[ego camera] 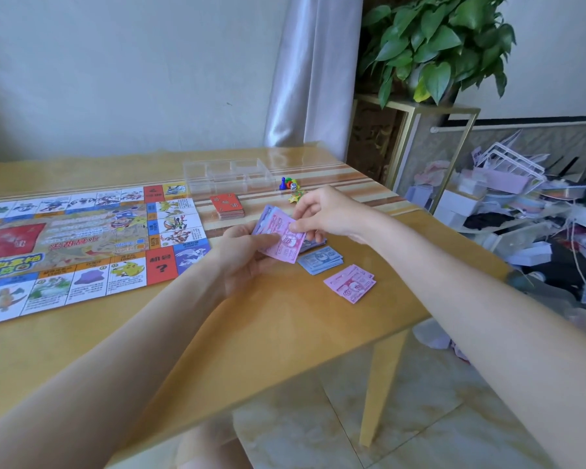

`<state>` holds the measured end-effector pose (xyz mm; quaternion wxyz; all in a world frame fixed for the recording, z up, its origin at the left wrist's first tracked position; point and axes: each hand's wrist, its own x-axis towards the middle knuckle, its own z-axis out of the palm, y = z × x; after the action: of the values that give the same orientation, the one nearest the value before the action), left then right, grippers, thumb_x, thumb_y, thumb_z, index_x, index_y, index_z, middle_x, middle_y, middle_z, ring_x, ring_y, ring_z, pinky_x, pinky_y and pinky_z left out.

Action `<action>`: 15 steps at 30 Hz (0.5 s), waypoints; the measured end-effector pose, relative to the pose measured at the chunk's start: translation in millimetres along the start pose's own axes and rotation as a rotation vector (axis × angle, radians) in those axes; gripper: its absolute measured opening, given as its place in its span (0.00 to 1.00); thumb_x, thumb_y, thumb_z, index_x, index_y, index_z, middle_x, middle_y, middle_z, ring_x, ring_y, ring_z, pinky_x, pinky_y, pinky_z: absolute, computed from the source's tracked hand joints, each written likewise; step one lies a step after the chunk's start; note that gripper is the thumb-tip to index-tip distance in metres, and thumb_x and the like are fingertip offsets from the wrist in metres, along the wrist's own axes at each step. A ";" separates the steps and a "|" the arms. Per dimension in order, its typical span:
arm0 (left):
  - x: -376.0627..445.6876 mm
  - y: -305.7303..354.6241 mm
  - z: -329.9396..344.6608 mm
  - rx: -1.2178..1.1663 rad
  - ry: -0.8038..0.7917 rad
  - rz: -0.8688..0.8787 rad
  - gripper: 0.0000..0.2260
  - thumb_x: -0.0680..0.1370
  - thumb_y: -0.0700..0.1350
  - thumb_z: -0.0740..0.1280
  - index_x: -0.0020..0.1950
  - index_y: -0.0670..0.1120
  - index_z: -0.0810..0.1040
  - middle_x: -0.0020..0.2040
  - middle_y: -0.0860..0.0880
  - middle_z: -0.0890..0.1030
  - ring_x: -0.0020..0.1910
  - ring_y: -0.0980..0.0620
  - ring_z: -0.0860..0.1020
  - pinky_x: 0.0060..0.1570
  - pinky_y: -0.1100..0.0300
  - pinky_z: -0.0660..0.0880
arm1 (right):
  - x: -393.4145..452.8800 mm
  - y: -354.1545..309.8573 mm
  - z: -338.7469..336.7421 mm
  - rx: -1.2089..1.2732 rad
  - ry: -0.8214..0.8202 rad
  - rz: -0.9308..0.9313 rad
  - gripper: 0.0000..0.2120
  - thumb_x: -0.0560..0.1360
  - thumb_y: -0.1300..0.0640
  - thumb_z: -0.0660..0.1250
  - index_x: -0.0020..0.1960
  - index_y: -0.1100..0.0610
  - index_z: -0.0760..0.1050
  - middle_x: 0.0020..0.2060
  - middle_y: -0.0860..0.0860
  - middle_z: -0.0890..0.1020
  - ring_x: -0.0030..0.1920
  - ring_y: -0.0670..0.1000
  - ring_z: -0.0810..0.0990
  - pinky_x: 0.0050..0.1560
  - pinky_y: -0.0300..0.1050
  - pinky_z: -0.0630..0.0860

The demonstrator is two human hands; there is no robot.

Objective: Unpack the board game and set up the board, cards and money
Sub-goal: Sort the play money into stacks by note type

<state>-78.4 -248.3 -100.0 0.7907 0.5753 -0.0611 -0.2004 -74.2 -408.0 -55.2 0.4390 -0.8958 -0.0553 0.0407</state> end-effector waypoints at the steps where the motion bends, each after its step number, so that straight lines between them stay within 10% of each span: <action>1: -0.7 0.2 1.0 0.021 0.019 0.018 0.08 0.77 0.31 0.61 0.51 0.40 0.77 0.43 0.44 0.82 0.34 0.54 0.82 0.35 0.62 0.80 | -1.3 -0.6 0.6 -0.004 -0.001 -0.002 0.05 0.73 0.68 0.68 0.44 0.62 0.73 0.32 0.54 0.77 0.28 0.48 0.73 0.24 0.33 0.70; 15: 7.8 0.3 12.0 0.081 0.117 0.082 0.09 0.76 0.31 0.64 0.52 0.41 0.77 0.44 0.44 0.81 0.40 0.50 0.80 0.36 0.63 0.80 | -6.6 11.8 -4.0 0.208 0.024 0.048 0.09 0.73 0.69 0.67 0.52 0.64 0.73 0.35 0.55 0.78 0.29 0.48 0.74 0.27 0.36 0.72</action>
<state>-75.1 -261.8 -96.8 0.7765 0.6146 -0.0464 -0.1309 -79.5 -419.2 -61.8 0.5292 -0.8469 -0.0241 0.0461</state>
